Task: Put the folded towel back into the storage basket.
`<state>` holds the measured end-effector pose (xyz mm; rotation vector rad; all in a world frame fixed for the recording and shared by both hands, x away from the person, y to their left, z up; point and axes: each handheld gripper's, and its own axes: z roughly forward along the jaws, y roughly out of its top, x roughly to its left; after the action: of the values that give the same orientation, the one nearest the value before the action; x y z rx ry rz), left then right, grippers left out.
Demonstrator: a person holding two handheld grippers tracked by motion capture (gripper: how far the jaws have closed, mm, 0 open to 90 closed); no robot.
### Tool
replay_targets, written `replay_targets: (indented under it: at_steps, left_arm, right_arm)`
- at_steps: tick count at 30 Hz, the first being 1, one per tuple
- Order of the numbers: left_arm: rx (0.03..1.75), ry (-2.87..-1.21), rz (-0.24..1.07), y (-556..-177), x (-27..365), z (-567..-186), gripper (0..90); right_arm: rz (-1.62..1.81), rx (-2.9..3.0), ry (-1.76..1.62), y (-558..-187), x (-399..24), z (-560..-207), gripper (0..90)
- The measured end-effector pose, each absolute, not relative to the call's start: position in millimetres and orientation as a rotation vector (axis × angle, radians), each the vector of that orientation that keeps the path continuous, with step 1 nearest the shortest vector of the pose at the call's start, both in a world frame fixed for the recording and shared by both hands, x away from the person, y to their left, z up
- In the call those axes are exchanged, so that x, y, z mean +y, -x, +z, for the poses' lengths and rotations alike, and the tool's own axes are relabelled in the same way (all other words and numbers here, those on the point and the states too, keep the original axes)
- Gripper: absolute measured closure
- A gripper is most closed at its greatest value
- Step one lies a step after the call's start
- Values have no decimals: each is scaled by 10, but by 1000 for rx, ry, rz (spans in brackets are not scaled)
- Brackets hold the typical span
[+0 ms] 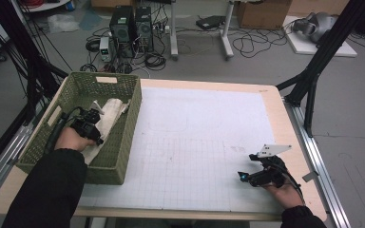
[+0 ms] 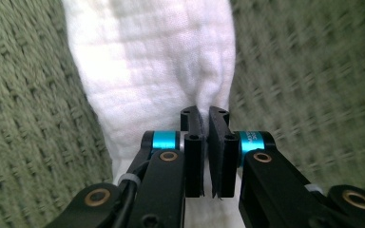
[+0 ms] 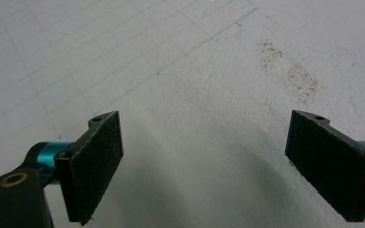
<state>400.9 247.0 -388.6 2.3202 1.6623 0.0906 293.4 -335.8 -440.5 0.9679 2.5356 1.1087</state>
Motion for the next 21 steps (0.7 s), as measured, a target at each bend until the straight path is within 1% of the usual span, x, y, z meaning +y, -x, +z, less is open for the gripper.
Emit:
replay_targets:
  at_steps: [2, 3, 5, 7, 8, 9, 12, 17, 21]
  left_arm:
    - [1650, -2224, 75, -4012, 2477, -3797, 856]
    - [1646, -2202, 67, -4013, 2473, -3776, 855]
    - [1661, -2228, 48, -4013, 2450, -3811, 836]
    - [1661, -2266, 24, -4009, 2440, -3877, 715]
    - [1664, -2287, 7, -4009, 2435, -3905, 679]
    - [1671, -2298, 13, -4009, 2431, -3913, 662]
    - [1640, -2290, 47, -4000, 2437, -3864, 671]
    - [1573, -2226, 118, -3964, 2458, -3748, 623]
    - [1543, -2157, 150, -3937, 2489, -3676, 599]
  right_arm:
    - [1109, 2540, -971, -2937, -3362, -4406, 115]
    - [1107, 2539, -972, -2937, -3361, -4406, 115]
    - [1108, 2537, -974, -2936, -3357, -4406, 115]
    - [1114, 2535, -965, -2937, -3356, -4404, 115]
    - [1112, 2535, -964, -2938, -3357, -4403, 115]
    - [1112, 2537, -972, -2935, -3358, -4400, 115]
    - [1116, 2534, -967, -2936, -3362, -4398, 115]
    - [1138, 2517, -977, -2933, -3381, -4381, 114]
    - [1157, 2503, -977, -2928, -3392, -4368, 115]
